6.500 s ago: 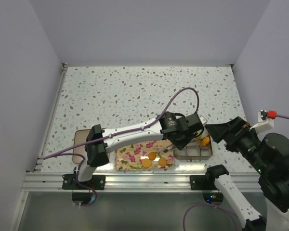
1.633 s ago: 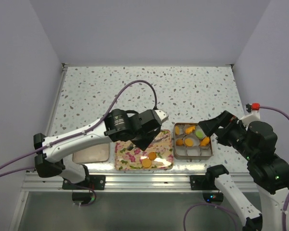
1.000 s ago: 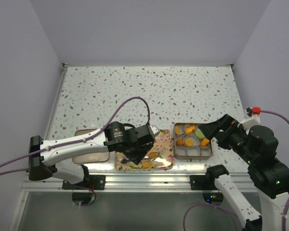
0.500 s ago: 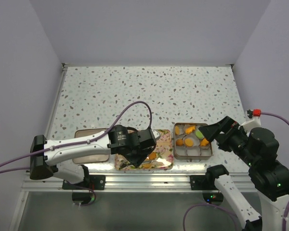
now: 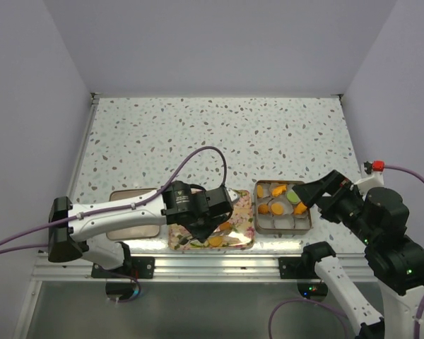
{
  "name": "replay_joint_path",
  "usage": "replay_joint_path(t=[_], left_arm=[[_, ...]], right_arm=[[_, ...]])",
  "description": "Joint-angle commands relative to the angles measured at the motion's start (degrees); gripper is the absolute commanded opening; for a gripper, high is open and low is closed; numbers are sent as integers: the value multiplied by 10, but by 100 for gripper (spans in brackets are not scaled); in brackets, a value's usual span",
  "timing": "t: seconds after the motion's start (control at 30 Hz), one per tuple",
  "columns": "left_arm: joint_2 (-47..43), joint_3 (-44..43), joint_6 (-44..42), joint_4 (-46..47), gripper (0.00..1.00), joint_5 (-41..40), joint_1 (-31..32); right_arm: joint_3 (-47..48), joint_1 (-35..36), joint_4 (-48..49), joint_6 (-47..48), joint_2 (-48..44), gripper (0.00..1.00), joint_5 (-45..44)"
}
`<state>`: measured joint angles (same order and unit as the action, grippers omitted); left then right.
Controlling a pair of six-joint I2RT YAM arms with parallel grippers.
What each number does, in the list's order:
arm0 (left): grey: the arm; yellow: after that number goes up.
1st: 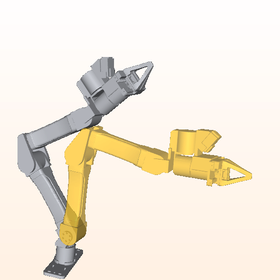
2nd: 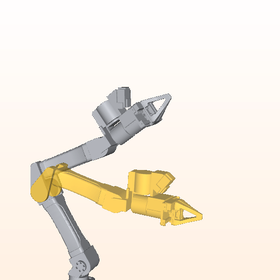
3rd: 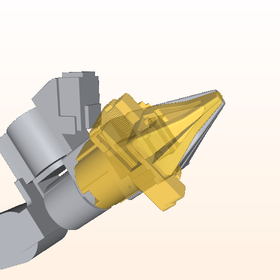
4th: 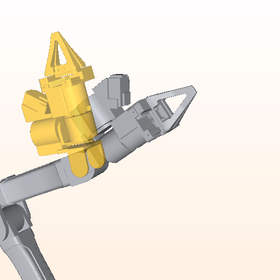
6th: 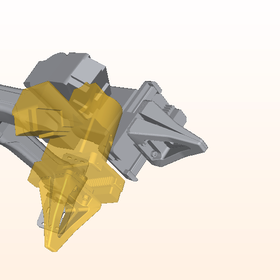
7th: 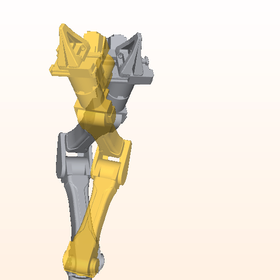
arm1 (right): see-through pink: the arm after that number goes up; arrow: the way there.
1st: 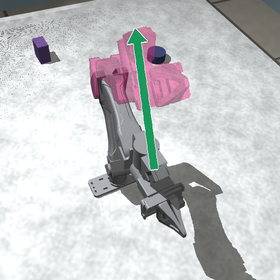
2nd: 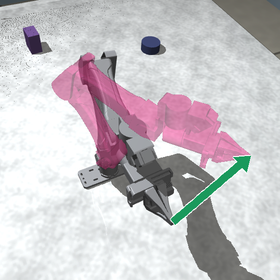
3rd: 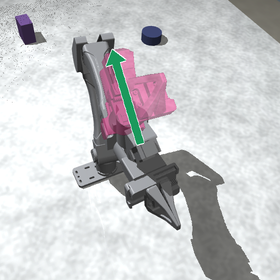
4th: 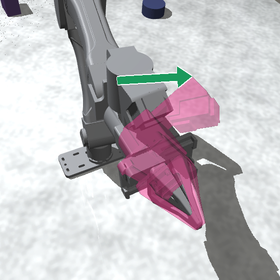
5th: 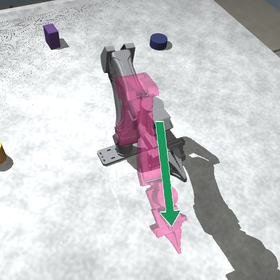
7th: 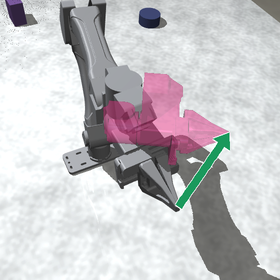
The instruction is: Pack the cookies
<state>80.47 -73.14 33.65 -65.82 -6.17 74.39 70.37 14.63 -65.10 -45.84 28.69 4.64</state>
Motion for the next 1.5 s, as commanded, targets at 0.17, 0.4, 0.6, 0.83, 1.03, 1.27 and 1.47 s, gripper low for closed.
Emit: replay_joint_path(t=[0.17, 0.4, 0.6, 0.83, 1.03, 1.27, 1.47], left_arm=[[55, -194, -70, -6, 34, -21, -18], [119, -318, -159, 20, 34, 83, -52], [164, -326, -179, 103, 34, 172, -54], [223, -341, -182, 167, 33, 211, -52], [258, -336, -152, 219, 33, 206, -50], [299, -344, -140, 232, 33, 202, -46], [316, -342, -142, 228, 34, 194, -39]], right_arm=[[79, 0, 31, 19, 72, 99, -44], [209, 0, 18, 12, 164, 99, -92], [243, 0, 69, -36, 182, 99, -100], [240, 1, 131, -43, 180, 99, -80], [254, 0, 106, -43, 187, 99, -47], [270, 0, 74, -35, 189, 99, -37], [271, 1, 67, -27, 190, 99, -36]])
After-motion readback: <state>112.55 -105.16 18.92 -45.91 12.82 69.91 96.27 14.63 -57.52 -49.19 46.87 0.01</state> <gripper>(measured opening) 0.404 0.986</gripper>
